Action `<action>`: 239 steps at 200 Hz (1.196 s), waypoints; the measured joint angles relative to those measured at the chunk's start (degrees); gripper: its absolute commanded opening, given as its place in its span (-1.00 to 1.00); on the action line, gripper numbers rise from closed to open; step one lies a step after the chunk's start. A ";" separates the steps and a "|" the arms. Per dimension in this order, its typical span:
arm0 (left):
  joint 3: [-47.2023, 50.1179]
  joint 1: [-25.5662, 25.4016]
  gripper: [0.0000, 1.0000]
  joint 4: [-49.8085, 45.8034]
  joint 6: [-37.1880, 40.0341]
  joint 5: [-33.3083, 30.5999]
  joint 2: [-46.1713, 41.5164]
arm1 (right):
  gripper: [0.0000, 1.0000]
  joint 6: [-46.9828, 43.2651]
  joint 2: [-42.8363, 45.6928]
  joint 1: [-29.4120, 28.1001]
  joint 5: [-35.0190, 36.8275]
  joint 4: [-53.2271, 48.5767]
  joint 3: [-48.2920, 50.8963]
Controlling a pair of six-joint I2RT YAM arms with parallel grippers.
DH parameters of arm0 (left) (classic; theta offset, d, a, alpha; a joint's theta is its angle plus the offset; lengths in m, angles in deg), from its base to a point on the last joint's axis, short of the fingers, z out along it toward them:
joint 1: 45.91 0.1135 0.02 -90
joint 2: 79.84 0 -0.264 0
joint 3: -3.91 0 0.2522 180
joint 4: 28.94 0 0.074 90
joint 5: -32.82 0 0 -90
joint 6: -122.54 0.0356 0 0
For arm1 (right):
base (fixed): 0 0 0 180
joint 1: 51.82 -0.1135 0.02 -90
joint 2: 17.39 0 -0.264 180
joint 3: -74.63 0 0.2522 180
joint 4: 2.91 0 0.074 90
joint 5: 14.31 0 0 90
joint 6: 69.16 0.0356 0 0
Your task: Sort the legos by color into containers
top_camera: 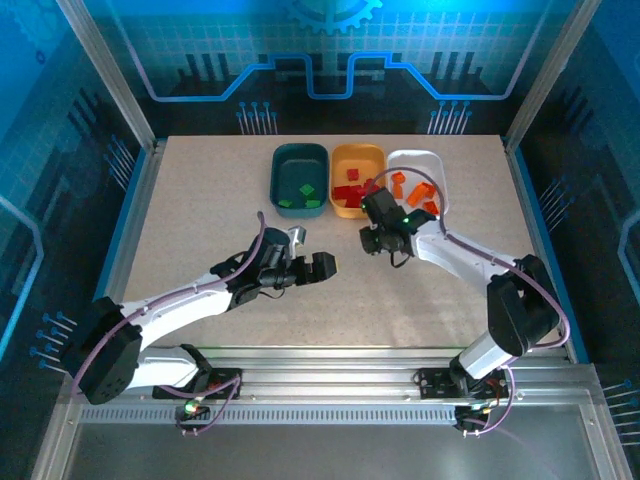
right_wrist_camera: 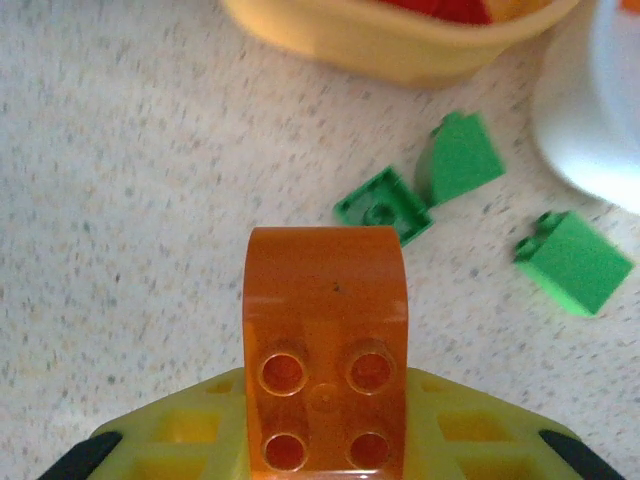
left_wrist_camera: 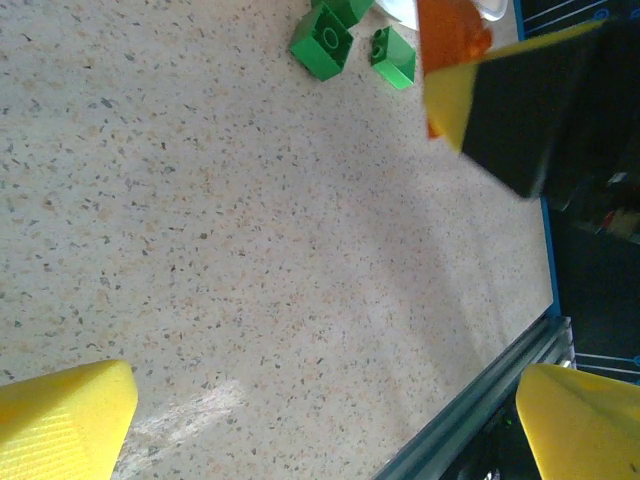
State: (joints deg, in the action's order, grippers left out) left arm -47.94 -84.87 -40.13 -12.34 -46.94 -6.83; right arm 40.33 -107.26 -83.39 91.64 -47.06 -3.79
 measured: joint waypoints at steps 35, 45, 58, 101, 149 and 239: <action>-2.19 -1.05 0.98 -1.88 0.28 -0.57 5.18 | -0.38 4.00 -4.61 11.74 0.37 1.05 -6.54; -3.96 -2.03 0.98 -2.95 0.87 -0.63 7.82 | -0.37 5.03 -7.76 15.63 0.11 1.53 -9.18; -7.23 -3.65 0.98 -4.87 1.99 -0.68 11.61 | -0.29 5.88 -11.89 19.76 -0.09 2.01 -11.98; -20.39 -6.23 0.96 -10.27 6.73 -2.43 22.36 | 0.34 7.23 -20.76 24.52 -2.99 0.26 -20.96; -37.73 -6.29 0.78 -16.37 15.85 -9.73 35.28 | 0.43 10.47 -3.23 23.82 -3.34 3.67 -4.81; -54.80 -6.86 0.67 -19.96 35.19 -19.76 53.00 | 0.44 19.37 27.02 19.04 0.22 11.50 29.53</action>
State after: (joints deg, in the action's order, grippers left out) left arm -102.73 -91.73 -60.09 22.85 -66.70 46.18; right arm 59.69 -80.24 -64.35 91.86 -35.56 25.74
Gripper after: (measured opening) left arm 0.832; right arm 0.719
